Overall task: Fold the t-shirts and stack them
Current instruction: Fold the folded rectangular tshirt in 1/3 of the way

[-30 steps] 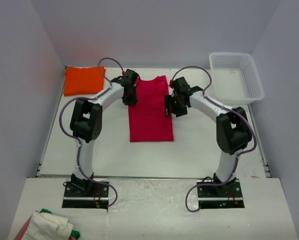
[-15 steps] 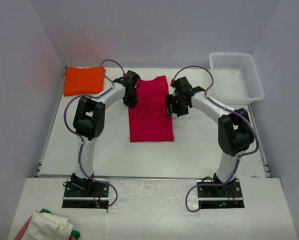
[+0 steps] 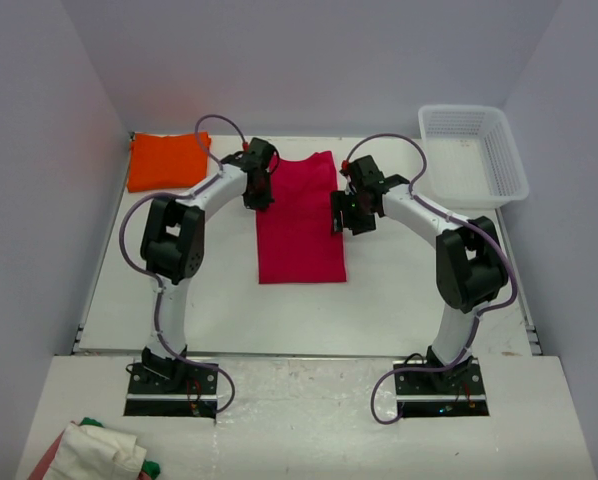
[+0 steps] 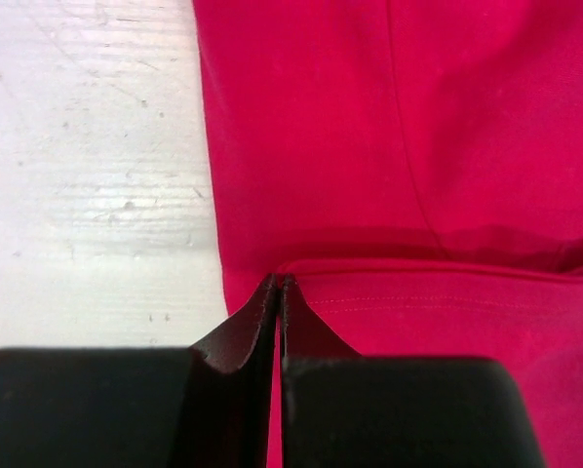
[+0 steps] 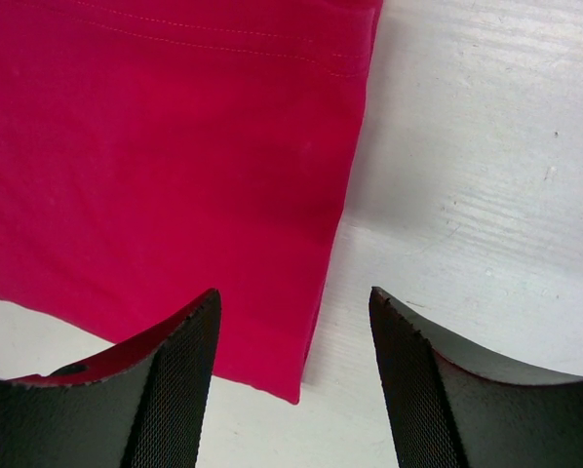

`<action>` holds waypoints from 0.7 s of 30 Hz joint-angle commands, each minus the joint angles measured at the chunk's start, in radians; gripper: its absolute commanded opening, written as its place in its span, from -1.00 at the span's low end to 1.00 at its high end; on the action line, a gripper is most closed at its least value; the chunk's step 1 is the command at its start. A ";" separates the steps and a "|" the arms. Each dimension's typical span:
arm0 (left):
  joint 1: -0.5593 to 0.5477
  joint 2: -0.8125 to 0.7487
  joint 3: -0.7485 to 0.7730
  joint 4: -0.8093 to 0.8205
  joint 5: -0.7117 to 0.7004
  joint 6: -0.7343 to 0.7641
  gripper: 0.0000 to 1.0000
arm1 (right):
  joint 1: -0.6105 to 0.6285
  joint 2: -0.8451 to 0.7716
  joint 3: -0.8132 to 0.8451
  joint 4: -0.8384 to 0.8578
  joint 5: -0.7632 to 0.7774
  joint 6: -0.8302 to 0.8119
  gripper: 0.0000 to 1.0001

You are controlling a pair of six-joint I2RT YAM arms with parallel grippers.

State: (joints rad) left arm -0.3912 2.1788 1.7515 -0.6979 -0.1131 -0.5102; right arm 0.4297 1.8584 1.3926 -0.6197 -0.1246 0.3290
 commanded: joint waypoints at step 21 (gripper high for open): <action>0.034 -0.051 -0.083 0.029 -0.111 -0.037 -1.00 | -0.005 0.064 0.117 -0.028 -0.047 0.001 -0.81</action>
State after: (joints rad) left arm -0.3702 2.1189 1.6798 -0.6907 -0.1947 -0.5316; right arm 0.4297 1.9068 1.4479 -0.6361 -0.1307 0.3252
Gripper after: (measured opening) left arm 0.005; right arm 0.168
